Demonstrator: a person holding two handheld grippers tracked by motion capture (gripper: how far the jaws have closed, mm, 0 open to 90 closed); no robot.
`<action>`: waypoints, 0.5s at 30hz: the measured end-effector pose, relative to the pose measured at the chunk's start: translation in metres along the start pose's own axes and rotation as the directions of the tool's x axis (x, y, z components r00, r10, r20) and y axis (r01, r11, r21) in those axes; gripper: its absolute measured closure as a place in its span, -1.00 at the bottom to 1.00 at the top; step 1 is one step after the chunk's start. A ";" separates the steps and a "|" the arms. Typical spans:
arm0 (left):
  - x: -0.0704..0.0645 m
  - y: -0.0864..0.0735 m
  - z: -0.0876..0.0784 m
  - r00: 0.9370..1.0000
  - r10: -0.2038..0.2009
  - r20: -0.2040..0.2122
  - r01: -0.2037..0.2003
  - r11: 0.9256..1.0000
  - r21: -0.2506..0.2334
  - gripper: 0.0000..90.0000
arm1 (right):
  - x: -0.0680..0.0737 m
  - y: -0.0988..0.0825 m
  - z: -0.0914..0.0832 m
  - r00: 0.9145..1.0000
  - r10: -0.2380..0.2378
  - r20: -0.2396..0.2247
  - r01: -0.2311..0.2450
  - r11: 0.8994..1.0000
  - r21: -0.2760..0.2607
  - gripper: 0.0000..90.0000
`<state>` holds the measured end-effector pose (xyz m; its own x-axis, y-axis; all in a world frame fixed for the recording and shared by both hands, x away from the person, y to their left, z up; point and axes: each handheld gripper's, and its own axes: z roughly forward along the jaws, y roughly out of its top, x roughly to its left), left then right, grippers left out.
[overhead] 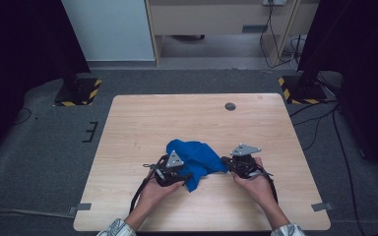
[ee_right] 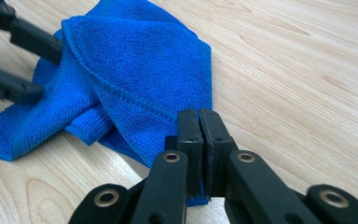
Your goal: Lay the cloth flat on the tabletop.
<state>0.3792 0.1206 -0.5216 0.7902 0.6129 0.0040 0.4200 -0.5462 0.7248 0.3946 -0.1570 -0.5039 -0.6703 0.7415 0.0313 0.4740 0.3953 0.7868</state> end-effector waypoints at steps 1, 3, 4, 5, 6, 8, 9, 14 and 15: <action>0.000 0.000 0.001 1.000 0.006 -0.007 -0.006 1.000 0.006 0.10 | 0.000 0.000 0.000 1.000 -0.001 -0.001 0.001 1.000 0.001 0.95; 0.002 -0.001 0.002 1.000 0.010 -0.027 -0.010 1.000 0.011 0.17 | -0.001 0.000 0.000 1.000 0.001 0.001 -0.001 1.000 -0.001 0.95; 0.002 -0.001 0.002 1.000 0.010 -0.027 -0.010 1.000 0.011 0.20 | -0.001 0.000 0.000 1.000 0.001 0.001 -0.001 1.000 -0.001 0.95; 0.005 -0.001 0.003 0.999 0.015 -0.050 -0.015 1.000 0.015 0.21 | 0.000 0.000 0.000 1.000 -0.002 0.002 0.002 1.000 -0.001 0.95; 0.008 -0.001 0.003 0.998 0.017 -0.066 -0.016 1.000 0.016 0.21 | 0.000 0.000 0.000 1.000 -0.002 0.002 0.002 1.000 -0.001 0.95; 0.016 0.000 0.004 0.994 0.009 -0.106 -0.008 1.000 0.014 0.21 | 0.000 0.000 -0.001 1.000 -0.004 0.004 0.004 1.000 -0.005 0.95; 0.016 0.000 0.004 0.994 0.009 -0.106 -0.008 1.000 0.014 0.21 | 0.001 0.000 0.000 1.000 -0.003 0.006 0.003 1.000 -0.006 0.95; 0.039 0.003 0.012 0.982 -0.025 -0.190 0.021 1.000 -0.022 0.22 | 0.003 0.001 0.005 1.000 -0.010 0.019 0.010 1.000 -0.010 0.95; 0.042 0.003 0.011 0.981 -0.042 -0.192 0.035 0.998 -0.044 0.23 | 0.004 0.001 0.005 1.000 -0.013 0.019 0.013 1.000 -0.012 0.95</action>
<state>0.4184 0.1381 -0.5267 0.6714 0.7336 0.1052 0.4268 -0.4988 0.7544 0.3952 -0.1511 -0.5063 -0.6654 0.7464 0.0100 0.4588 0.3984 0.7943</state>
